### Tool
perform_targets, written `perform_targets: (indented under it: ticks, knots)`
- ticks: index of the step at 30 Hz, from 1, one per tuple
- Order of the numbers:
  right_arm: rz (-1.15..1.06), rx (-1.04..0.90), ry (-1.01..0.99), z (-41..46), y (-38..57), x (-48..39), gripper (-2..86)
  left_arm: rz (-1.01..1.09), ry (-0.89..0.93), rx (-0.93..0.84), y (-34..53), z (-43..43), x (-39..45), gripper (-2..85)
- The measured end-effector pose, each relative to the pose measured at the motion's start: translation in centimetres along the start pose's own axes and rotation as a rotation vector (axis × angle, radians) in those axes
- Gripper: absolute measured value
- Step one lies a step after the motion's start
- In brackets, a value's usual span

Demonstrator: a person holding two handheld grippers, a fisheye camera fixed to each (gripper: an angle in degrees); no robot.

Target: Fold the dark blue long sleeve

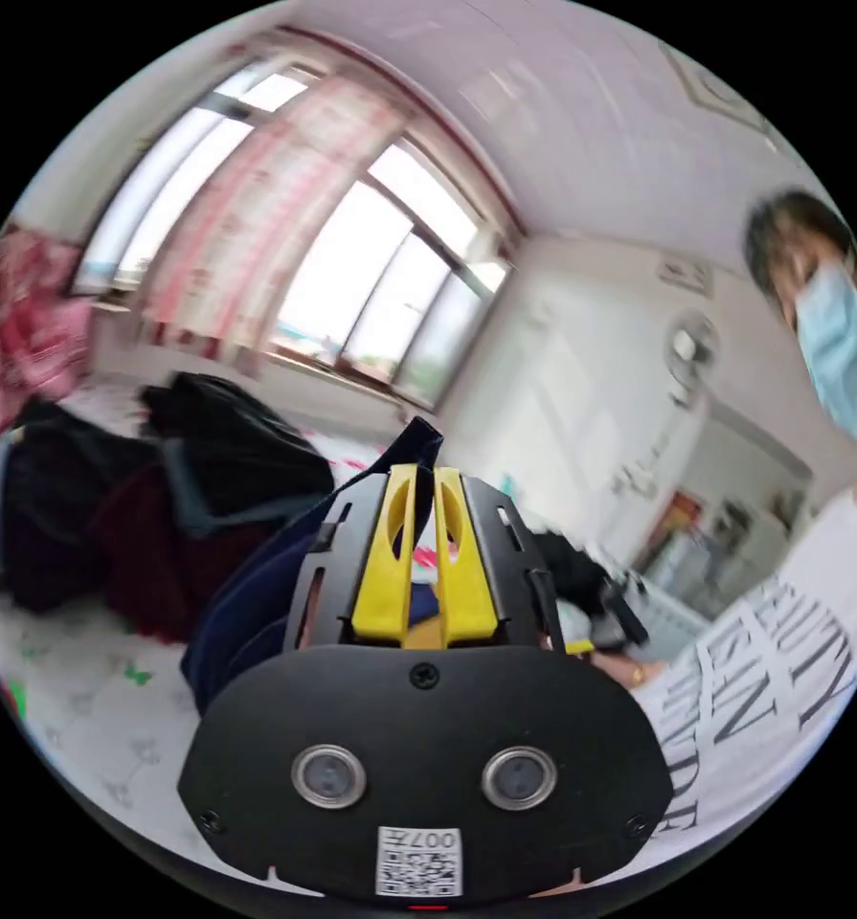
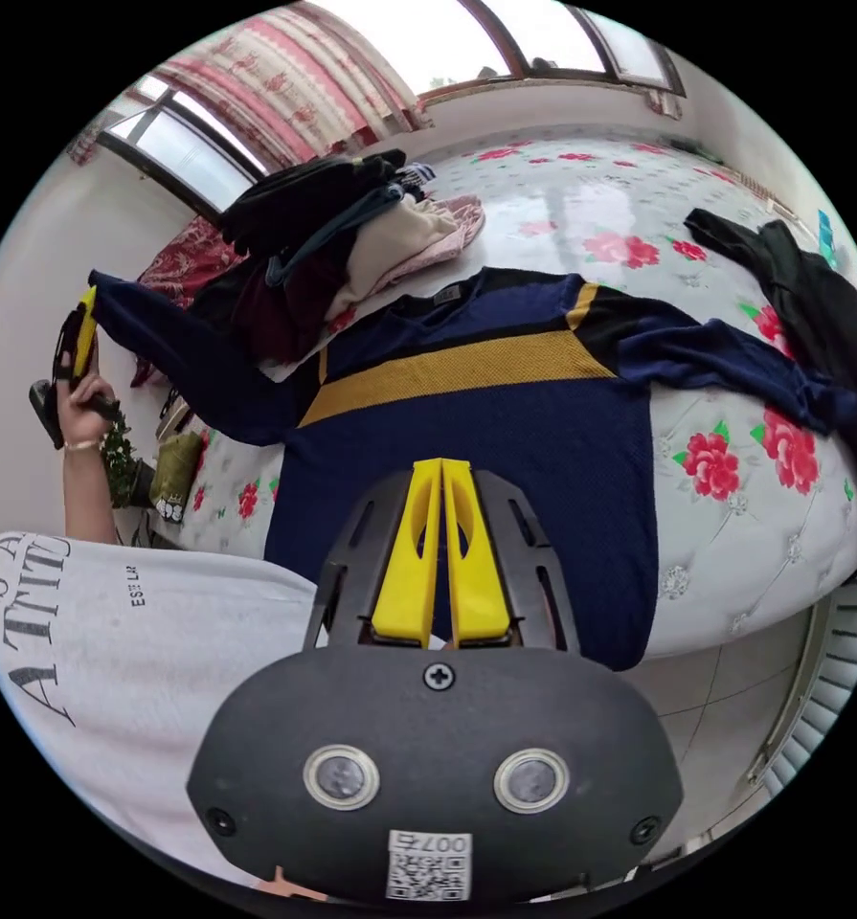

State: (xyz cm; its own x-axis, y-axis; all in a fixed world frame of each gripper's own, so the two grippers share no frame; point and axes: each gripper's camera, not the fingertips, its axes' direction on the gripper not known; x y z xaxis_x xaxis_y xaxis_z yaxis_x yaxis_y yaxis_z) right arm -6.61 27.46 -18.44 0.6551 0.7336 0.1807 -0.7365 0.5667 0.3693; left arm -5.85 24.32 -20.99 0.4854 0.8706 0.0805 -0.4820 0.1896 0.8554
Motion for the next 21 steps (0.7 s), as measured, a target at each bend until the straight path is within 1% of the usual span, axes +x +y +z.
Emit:
perform_targets:
  ticks: [1, 2, 3, 4, 5, 8, 10, 11, 12, 13, 17, 21]
  knots:
    - [0.015, 0.010, 0.000, -0.3, 0.4, 0.6, -0.2, 0.057, 0.131, -0.123, 2.1, 5.2, 3.8, 6.0]
    - [0.049, 0.025, 0.003, -0.7, 1.3, 1.8, -0.2, 0.072, 0.190, -0.184, 3.4, 7.7, 5.5, 7.2]
    - [0.084, 0.031, 0.009, -1.0, 2.2, 3.2, -0.2, 0.081, 0.279, -0.312, 6.6, 12.4, 8.6, 10.8]
    - [0.103, 0.033, 0.013, -1.1, 2.7, 3.9, -0.2, 0.090, 0.312, -0.443, 10.1, 16.4, 11.0, 12.8]
    - [0.138, 0.039, 0.023, -1.4, 3.7, 5.1, -0.2, 0.098, 0.283, -0.551, 13.4, 19.2, 12.8, 13.2]
    - [0.217, 0.060, 0.021, -2.3, 6.2, 8.0, -0.2, 0.152, 0.194, -0.702, 18.2, 22.3, 14.1, 13.2]
    - [0.238, 0.065, -0.002, -2.4, 7.3, 9.2, -0.1, 0.204, 0.044, -0.813, 20.8, 23.5, 12.9, 12.4]
    - [0.239, 0.054, -0.020, -2.1, 7.7, 9.7, -0.1, 0.210, -0.033, -0.850, 21.7, 23.9, 11.7, 11.9]
    - [0.228, 0.040, -0.031, -1.7, 7.8, 9.9, 0.1, 0.200, -0.067, -0.866, 22.0, 24.0, 11.0, 11.8]
    - [0.219, 0.033, -0.037, -1.4, 7.7, 9.9, 0.1, 0.151, -0.126, -0.881, 22.5, 24.2, 9.2, 11.5]
    - [0.115, -0.046, -0.093, 2.1, 5.4, 8.3, 1.4, -0.059, -0.245, -0.867, 24.2, 24.8, 3.6, 11.3]
    - [0.015, -0.162, -0.071, 7.4, 1.8, 6.1, 2.1, -0.169, -0.326, -0.890, 26.9, 26.3, 0.7, 11.3]
